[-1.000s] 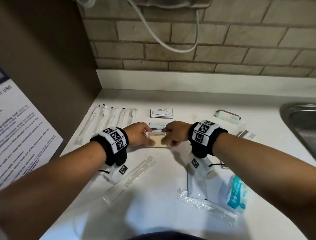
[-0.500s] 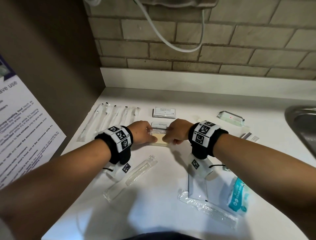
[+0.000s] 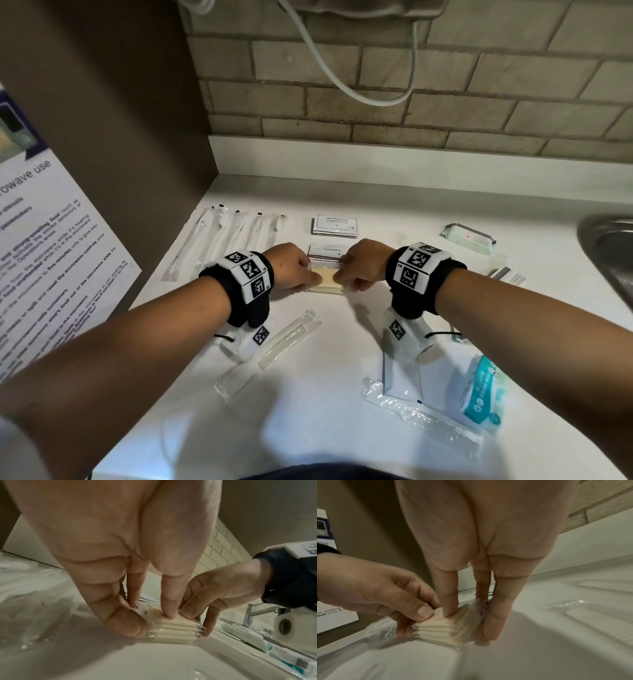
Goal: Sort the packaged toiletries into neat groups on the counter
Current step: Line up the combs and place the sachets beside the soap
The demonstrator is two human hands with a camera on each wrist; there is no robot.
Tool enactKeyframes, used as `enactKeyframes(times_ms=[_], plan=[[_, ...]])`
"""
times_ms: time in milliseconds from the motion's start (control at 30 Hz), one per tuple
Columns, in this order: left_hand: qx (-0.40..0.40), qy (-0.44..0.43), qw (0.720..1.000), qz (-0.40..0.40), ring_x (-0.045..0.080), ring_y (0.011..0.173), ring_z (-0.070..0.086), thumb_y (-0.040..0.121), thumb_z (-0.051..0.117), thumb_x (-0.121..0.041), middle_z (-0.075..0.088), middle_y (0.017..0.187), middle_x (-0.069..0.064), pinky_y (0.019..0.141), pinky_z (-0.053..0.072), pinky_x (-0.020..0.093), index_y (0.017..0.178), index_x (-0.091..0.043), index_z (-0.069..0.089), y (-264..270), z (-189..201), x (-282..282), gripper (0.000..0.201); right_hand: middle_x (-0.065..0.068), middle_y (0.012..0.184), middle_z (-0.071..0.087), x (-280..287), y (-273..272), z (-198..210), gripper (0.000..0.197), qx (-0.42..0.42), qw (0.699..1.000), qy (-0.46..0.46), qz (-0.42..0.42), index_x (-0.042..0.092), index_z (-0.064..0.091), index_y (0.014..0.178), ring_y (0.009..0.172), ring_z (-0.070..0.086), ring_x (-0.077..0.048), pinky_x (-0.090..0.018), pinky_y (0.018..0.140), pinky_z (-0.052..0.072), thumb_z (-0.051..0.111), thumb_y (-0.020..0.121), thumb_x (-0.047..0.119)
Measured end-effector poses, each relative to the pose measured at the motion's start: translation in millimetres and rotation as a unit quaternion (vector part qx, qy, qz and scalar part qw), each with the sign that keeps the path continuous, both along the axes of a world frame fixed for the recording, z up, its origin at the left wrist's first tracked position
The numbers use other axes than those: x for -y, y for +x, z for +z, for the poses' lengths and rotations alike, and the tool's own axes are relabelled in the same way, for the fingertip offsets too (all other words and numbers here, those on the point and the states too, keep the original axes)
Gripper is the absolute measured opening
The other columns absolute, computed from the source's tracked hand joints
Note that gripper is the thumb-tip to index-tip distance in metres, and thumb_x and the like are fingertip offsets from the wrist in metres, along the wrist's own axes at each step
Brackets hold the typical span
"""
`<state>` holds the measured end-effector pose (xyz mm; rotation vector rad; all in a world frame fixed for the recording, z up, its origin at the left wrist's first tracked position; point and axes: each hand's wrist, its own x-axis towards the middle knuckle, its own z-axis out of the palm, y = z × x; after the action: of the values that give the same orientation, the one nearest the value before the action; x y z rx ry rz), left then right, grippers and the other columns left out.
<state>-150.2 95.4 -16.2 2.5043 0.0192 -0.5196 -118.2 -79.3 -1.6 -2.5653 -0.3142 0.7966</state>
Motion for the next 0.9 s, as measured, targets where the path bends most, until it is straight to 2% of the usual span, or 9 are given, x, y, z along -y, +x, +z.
enactKeyframes(times_ms=[200,333,467,567,633,700,767,833,900], plan=[[-0.007,-0.002,1.000,-0.003,0.010,0.058,0.060,0.084,0.068,-0.033,0.067,0.063,-0.002,0.077,0.050,0.027,0.082,-0.006,0.070,0.9,-2.0,0.0,0.027,0.000,0.065,0.066,-1.1,-3.3,0.7,0.020,0.017,1.000,-0.013,0.024,0.017,0.065,0.068,0.055,0.059,-0.013,-0.023,0.072,0.051,0.062,0.082,0.031],[-0.001,0.003,1.000,0.000,0.019,0.071,0.064,0.083,0.069,-0.036,0.069,0.073,0.003,0.083,0.052,0.035,0.077,-0.012,0.062,0.7,-3.0,-1.8,0.026,0.001,0.060,0.062,0.9,-5.8,0.6,0.019,0.029,0.999,-0.017,0.033,0.017,0.063,0.070,0.052,0.054,-0.013,-0.024,0.072,0.049,0.062,0.082,0.031],[-0.016,-0.021,0.999,0.021,0.021,0.105,0.064,0.082,0.069,-0.047,0.065,0.119,0.003,0.097,0.048,0.034,0.131,-0.015,0.048,-6.0,1.8,-8.0,0.062,-0.004,0.071,0.065,6.1,-12.0,3.1,0.038,0.033,0.999,-0.009,0.020,0.012,0.063,0.113,0.057,0.054,-0.017,-0.032,0.077,0.052,0.064,0.083,0.036],[0.025,0.010,0.999,0.018,0.019,0.106,0.058,0.083,0.067,-0.048,0.059,0.118,0.001,0.087,0.041,0.025,0.135,-0.016,0.042,-21.5,15.1,-11.3,0.066,-0.005,0.103,0.066,16.2,-23.0,10.6,0.052,0.072,0.997,-0.013,0.008,0.017,0.055,0.125,0.076,0.055,-0.016,-0.028,0.074,0.046,0.068,0.082,0.044],[0.053,0.022,0.998,0.007,0.015,0.092,0.056,0.083,0.067,-0.047,0.058,0.102,-0.003,0.079,0.040,0.026,0.123,-0.016,0.049,-36.0,24.4,-14.1,0.054,-0.009,0.113,0.064,25.6,-37.5,24.0,0.047,0.114,0.991,-0.057,0.034,0.008,0.059,0.118,0.086,0.053,-0.019,-0.027,0.074,0.041,0.064,0.086,0.042],[0.053,0.042,0.998,-0.015,0.012,0.082,0.054,0.082,0.068,-0.049,0.058,0.095,-0.004,0.070,0.041,0.025,0.106,-0.019,0.055,-52.5,28.6,-17.3,0.041,-0.012,0.107,0.067,34.8,-54.6,35.5,0.044,0.123,0.984,-0.112,0.065,0.001,0.065,0.106,0.088,0.057,-0.022,-0.027,0.072,0.041,0.060,0.089,0.042],[0.034,0.090,0.995,-0.040,0.009,0.078,0.054,0.077,0.069,-0.053,0.059,0.092,-0.006,0.064,0.042,0.024,0.093,-0.022,0.057,-71.3,27.3,-18.2,0.037,-0.009,0.095,0.067,44.3,-72.8,36.2,0.042,0.102,0.977,-0.169,0.080,0.007,0.066,0.087,0.087,0.060,-0.023,-0.028,0.073,0.043,0.061,0.085,0.049],[0.014,0.136,0.989,-0.054,0.010,0.080,0.056,0.068,0.070,-0.060,0.059,0.091,-0.008,0.067,0.048,0.027,0.089,-0.024,0.057,-86.8,20.1,-16.8,0.043,-0.001,0.075,0.060,52.6,-89.5,27.9,0.043,0.079,0.967,-0.226,0.083,0.015,0.055,0.066,0.079,0.058,-0.020,-0.027,0.072,0.041,0.065,0.079,0.054],[0.005,0.173,0.982,-0.072,0.013,0.085,0.058,0.064,0.072,-0.062,0.060,0.095,-0.007,0.074,0.051,0.028,0.095,-0.023,0.058,-96.8,10.4,-14.2,0.052,0.002,0.070,0.054,56.9,-104.4,17.1,0.040,0.067,0.962,-0.254,0.074,0.016,0.053,0.069,0.077,0.056,-0.019,-0.025,0.068,0.042,0.071,0.074,0.051]])
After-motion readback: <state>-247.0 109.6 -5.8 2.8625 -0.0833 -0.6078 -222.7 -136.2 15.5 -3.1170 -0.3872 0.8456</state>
